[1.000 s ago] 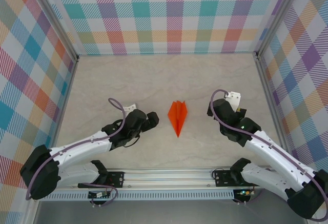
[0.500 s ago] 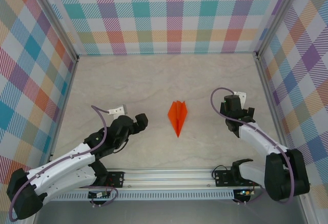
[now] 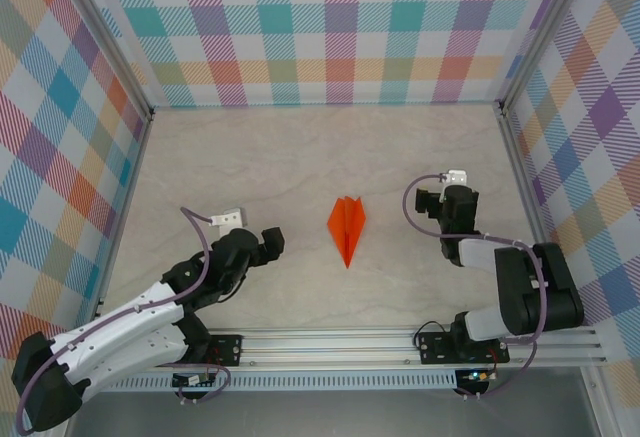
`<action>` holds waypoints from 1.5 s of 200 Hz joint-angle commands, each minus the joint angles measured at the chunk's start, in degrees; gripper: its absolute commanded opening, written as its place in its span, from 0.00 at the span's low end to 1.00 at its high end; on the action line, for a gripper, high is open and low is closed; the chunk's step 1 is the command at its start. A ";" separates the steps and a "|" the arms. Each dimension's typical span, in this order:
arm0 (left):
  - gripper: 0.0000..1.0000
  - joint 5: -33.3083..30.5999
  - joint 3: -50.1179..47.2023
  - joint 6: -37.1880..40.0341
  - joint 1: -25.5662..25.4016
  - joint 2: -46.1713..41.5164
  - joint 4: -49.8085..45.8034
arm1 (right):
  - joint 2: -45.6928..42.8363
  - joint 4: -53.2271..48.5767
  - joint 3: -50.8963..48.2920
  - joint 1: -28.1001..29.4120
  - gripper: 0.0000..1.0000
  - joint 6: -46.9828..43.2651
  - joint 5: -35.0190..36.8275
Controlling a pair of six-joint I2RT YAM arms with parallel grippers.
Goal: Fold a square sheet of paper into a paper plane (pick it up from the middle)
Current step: Reset both arms
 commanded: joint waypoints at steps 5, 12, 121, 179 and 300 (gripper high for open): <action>1.00 -5.72 -0.09 5.76 0.58 -1.37 -1.68 | 1.35 11.77 -2.13 -1.95 1.00 -1.40 -8.50; 1.00 -8.72 0.25 6.50 0.64 -1.40 -1.90 | 1.89 11.92 -2.05 -2.38 1.00 -1.57 -10.35; 1.00 -9.47 2.44 29.91 34.97 19.73 26.77 | 4.99 9.66 0.59 -4.75 1.00 1.44 -9.80; 1.00 2.41 -0.34 40.26 37.39 42.10 56.88 | 5.00 9.51 0.68 -4.76 1.00 1.29 -10.11; 1.00 19.15 -4.76 40.69 42.46 45.38 66.63 | 5.00 9.24 0.82 -4.72 1.00 1.18 -10.46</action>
